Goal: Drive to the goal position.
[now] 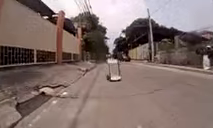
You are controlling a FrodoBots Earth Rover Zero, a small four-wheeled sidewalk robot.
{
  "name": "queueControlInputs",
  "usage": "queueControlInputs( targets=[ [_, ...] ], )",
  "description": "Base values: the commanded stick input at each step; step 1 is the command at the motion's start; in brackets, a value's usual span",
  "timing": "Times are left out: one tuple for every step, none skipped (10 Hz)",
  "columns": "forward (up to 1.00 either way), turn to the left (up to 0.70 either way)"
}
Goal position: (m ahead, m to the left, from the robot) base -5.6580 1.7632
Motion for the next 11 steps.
queueControlInputs(
  targets=[
    [0.0, 0.0],
    [0.0, 0.0],
    [0.0, 0.0],
    [0.0, 0.0],
    [0.0, 0.0],
    [0.0, 0.0],
    [-0.52, 0.0],
    [-0.85, 0.0],
    [-0.85, 0.0],
    [-0.85, 0.0],
    [-0.85, 0.0]
  ],
)
